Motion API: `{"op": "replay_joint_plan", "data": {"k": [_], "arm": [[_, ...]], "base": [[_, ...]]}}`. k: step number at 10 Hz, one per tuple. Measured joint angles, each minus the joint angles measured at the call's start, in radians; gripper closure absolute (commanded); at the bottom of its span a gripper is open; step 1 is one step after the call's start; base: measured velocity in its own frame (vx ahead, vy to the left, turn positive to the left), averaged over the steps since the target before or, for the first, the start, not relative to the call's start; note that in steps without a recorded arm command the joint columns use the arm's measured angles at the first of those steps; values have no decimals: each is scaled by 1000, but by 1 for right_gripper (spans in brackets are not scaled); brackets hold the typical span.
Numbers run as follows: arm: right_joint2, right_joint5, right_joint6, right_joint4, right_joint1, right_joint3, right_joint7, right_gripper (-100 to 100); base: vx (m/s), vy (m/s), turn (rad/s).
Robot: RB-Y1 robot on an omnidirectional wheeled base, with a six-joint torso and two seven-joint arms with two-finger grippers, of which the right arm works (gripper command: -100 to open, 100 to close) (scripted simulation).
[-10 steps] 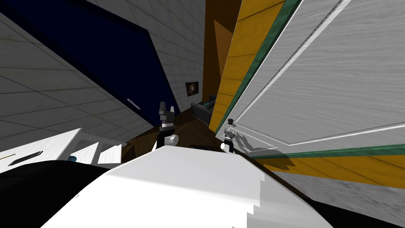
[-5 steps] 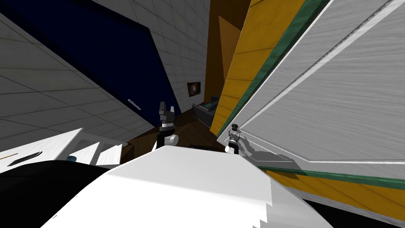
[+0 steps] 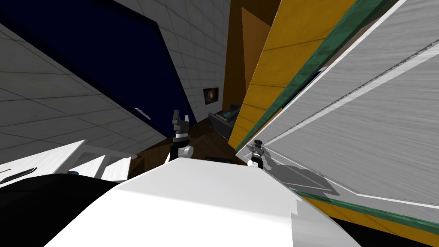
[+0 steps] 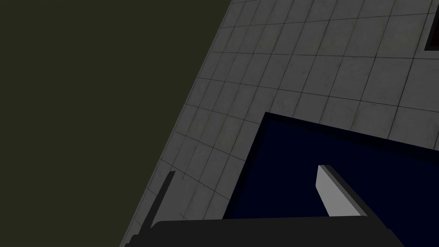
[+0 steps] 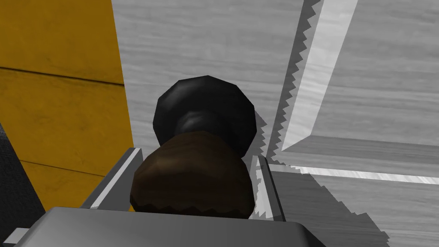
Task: Pull the door open
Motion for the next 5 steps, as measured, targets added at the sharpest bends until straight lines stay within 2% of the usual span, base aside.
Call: {"op": "replay_joint_plan", "data": {"k": [4,5], "arm": [[3,1,3,1,1,3,3,100],[3,1,4,1,1,3,2,100]], "base": [[-14,3,5],[-126,0,69]]}}
